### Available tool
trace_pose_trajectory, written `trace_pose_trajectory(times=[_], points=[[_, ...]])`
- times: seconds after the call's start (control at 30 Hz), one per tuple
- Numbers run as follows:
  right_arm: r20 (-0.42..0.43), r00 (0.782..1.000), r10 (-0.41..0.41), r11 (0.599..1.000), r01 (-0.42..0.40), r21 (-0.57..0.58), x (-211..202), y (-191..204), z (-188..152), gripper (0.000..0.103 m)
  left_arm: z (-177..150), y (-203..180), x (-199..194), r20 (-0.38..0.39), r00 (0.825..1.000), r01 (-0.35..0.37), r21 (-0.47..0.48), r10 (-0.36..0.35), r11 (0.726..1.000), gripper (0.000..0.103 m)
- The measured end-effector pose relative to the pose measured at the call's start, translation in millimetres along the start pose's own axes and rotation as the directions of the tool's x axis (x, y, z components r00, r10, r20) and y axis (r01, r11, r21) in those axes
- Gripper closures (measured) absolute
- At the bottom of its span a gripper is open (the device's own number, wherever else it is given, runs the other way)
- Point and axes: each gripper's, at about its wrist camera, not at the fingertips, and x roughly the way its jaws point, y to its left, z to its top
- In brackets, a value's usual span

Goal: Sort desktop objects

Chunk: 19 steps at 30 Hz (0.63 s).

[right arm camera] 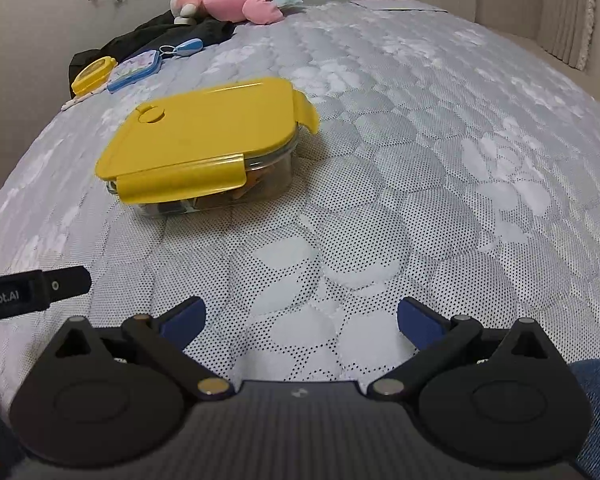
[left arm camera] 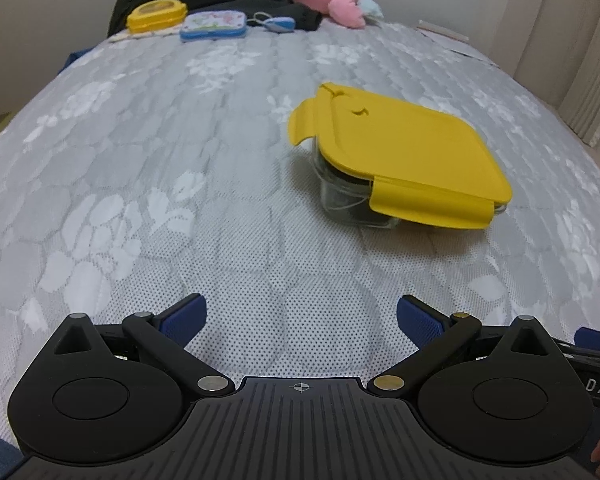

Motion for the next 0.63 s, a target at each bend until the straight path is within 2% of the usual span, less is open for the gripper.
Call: trace_pose_trajectory(times=[0.17, 0.27, 0.37, 0.43, 0.47, 0.5, 0.53, 0.57, 0.6, 0.63], points=[[-0.008, 1.0, 0.029, 0.999, -0.029, 0.021, -9, -7, 9, 0.0, 7, 1, -1, -0.058, 0.998, 0.009, 0.017, -0.009, 1.0, 0.0], [-0.005, 0.999, 0.036, 0.999, -0.036, -0.006, -17, -11, 24, 0.0, 16, 3, -3, -0.077, 0.997, 0.023, 0.047, -0.019, 0.999, 0.0], [0.019, 0.999, 0.045, 0.998, -0.044, -0.051, -19, -25, 54, 0.0, 37, 24, 7, -0.089, 0.996, 0.029, 0.031, -0.026, 0.999, 0.0], [0.034, 0.999, 0.043, 0.997, -0.041, -0.068, -7, -43, 85, 0.0, 61, 48, 29, -0.091, 0.996, 0.015, 0.011, -0.014, 1.0, 0.0], [0.045, 0.999, 0.022, 0.998, -0.019, -0.066, 8, -54, 102, 0.0, 75, 64, 45, -0.067, 0.997, -0.034, 0.014, 0.035, 0.999, 0.0], [0.076, 0.997, -0.017, 0.998, 0.021, -0.061, 28, -68, 118, 0.0, 92, 78, 64, -0.018, 0.993, -0.113, 0.031, 0.113, 0.993, 0.0], [0.125, 0.991, -0.055, 0.996, 0.062, -0.056, 50, -82, 130, 0.0, 107, 87, 81, 0.047, 0.982, -0.184, 0.046, 0.181, 0.982, 0.0], [0.18, 0.98, -0.09, 0.994, 0.101, -0.051, 72, -94, 141, 0.0, 122, 97, 98, 0.111, 0.964, -0.249, 0.056, 0.242, 0.967, 0.0], [0.239, 0.964, -0.113, 0.99, 0.13, -0.056, 97, -108, 148, 0.0, 135, 107, 117, 0.168, 0.948, -0.284, 0.066, 0.27, 0.957, 0.0], [0.263, 0.956, -0.133, 0.986, 0.155, -0.064, 118, -118, 154, 0.0, 148, 117, 137, 0.216, 0.931, -0.316, 0.072, 0.294, 0.946, 0.0]])
